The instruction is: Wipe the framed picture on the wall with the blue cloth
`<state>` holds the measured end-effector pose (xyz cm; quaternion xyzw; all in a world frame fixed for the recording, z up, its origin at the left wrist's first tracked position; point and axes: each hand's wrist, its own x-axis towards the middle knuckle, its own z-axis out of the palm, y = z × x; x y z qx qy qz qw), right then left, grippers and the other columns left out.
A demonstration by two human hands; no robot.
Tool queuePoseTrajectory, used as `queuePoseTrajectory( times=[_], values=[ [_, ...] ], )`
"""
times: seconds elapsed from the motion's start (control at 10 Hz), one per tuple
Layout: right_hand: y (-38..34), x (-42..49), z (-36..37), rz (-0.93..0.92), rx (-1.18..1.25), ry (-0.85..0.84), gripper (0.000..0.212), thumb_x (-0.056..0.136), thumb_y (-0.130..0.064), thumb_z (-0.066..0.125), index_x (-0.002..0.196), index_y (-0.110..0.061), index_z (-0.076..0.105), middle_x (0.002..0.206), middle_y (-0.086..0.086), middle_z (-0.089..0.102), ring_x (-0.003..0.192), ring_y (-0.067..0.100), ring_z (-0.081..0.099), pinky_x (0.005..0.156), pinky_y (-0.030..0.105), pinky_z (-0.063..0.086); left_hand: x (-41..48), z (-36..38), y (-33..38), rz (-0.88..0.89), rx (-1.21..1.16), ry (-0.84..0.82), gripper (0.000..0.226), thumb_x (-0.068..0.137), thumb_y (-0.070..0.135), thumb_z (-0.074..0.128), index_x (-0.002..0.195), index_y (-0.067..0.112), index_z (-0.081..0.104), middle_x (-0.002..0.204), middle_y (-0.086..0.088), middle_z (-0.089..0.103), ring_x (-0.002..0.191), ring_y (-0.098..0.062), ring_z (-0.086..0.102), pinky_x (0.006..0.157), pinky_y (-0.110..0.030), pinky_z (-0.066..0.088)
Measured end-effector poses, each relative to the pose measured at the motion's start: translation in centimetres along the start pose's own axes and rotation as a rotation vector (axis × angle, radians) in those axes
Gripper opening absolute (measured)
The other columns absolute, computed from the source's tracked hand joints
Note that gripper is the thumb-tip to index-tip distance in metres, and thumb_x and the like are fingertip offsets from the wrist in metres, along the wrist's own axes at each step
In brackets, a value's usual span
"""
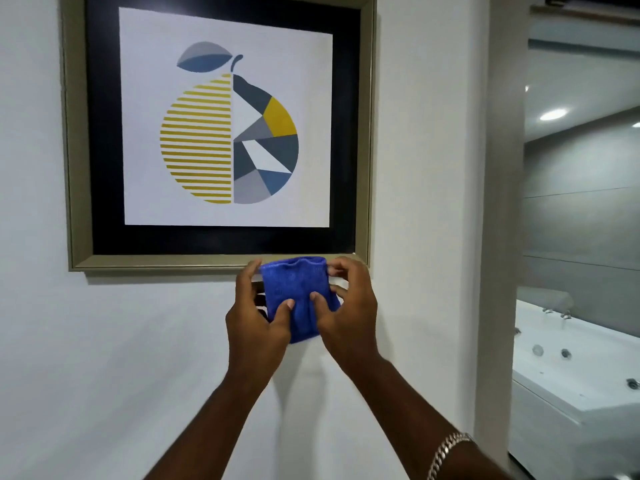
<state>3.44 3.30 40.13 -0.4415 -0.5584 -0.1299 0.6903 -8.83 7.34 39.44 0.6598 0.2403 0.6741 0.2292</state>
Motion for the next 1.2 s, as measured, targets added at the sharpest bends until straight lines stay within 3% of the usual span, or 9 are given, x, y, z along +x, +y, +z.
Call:
queuePoseTrajectory(
  times=[0.3,0.4,0.6,0.7,0.8,0.9,1.0,1.1,1.2],
  values=[
    [6.5,-9.8,-6.6,0.468,0.070,-0.034,0.058,0.067,0.000,0.082,0.109,-0.026,0.052,0.097,-0.002,0.070,0.089,0.012,0.070,0.078,0.022,0.059,-10.6,4.0,-5.0,-0.319,-0.092,-0.096,0.037,0.080,0.002,0.073,0.110,0.020,0.062,0.091,0.015,0.067,0.083,-0.008,0.065,0.060,-0.007,0.052],
    [11.9,-17.7,-9.4,0.667,-0.107,-0.093,0.055,0.066,0.002,0.082,0.108,-0.019,0.053,0.091,0.001,0.070,0.084,0.013,0.069,0.077,0.018,0.058,-19.5,7.4,-9.7,-0.607,-0.004,-0.197,0.033,0.081,0.004,0.072,0.110,0.016,0.062,0.087,0.014,0.064,0.078,-0.003,0.061,0.056,-0.005,0.050],
    [21.4,-34.0,-14.8,1.060,-0.293,-0.281,0.042,0.068,0.008,0.076,0.103,-0.009,0.063,0.091,0.006,0.070,0.086,0.021,0.068,0.076,0.023,0.056,-36.6,10.5,-18.2,-1.016,0.151,-0.382,0.030,0.081,0.003,0.069,0.110,0.009,0.065,0.098,-0.007,0.070,0.083,-0.025,0.065,0.077,-0.035,0.057],
    [25.0,-41.0,-17.1,1.163,-0.401,-0.375,0.039,0.068,0.006,0.077,0.101,-0.011,0.064,0.093,0.004,0.070,0.090,0.022,0.068,0.073,0.014,0.048,-43.5,11.1,-21.4,-1.108,0.203,-0.488,0.027,0.078,0.001,0.069,0.105,0.006,0.068,0.099,-0.014,0.073,0.089,-0.032,0.068,0.085,-0.044,0.057],
    [30.2,-48.7,-19.1,1.235,-0.500,-0.438,0.037,0.066,0.005,0.078,0.096,-0.014,0.067,0.090,-0.001,0.070,0.093,0.022,0.068,0.074,0.011,0.045,-50.8,12.6,-26.3,-1.271,0.203,-0.568,0.035,0.076,-0.005,0.066,0.109,0.007,0.067,0.099,-0.015,0.074,0.089,-0.033,0.069,0.082,-0.039,0.060],
    [32.7,-52.0,-19.8,1.263,-0.544,-0.496,0.038,0.067,0.006,0.076,0.100,-0.011,0.066,0.095,0.008,0.073,0.093,0.024,0.068,0.082,0.024,0.051,-54.3,13.3,-29.0,-1.288,0.221,-0.626,0.036,0.078,0.000,0.066,0.112,0.008,0.066,0.088,-0.002,0.072,0.077,-0.019,0.068,0.060,-0.015,0.056],
    [35.1,-53.6,-20.8,1.334,-0.532,-0.572,0.040,0.072,0.006,0.071,0.108,-0.010,0.064,0.103,0.015,0.074,0.098,0.026,0.068,0.083,0.028,0.051,-55.4,13.9,-31.2,-1.357,0.122,-0.747,0.036,0.083,0.004,0.066,0.118,0.008,0.062,0.089,0.006,0.069,0.083,-0.013,0.068,0.067,-0.024,0.058],
    [34.8,-53.1,-20.6,1.342,-0.501,-0.621,0.040,0.075,0.002,0.071,0.112,-0.011,0.063,0.106,0.016,0.073,0.101,0.026,0.067,0.084,0.028,0.051,-54.1,13.7,-31.2,-1.411,0.073,-0.803,0.040,0.085,0.004,0.065,0.125,0.007,0.059,0.110,-0.008,0.071,0.102,-0.026,0.068,0.091,-0.045,0.058],
    [31.4,-51.4,-20.3,1.186,-0.577,-0.671,0.038,0.079,-0.010,0.073,0.116,-0.008,0.062,0.114,0.015,0.070,0.106,0.028,0.064,0.097,0.038,0.050,-51.6,12.5,-29.5,-1.236,0.262,-0.820,0.042,0.087,0.010,0.060,0.129,0.009,0.058,0.129,-0.010,0.065,0.118,-0.026,0.061,0.105,-0.039,0.049]
  ],
)
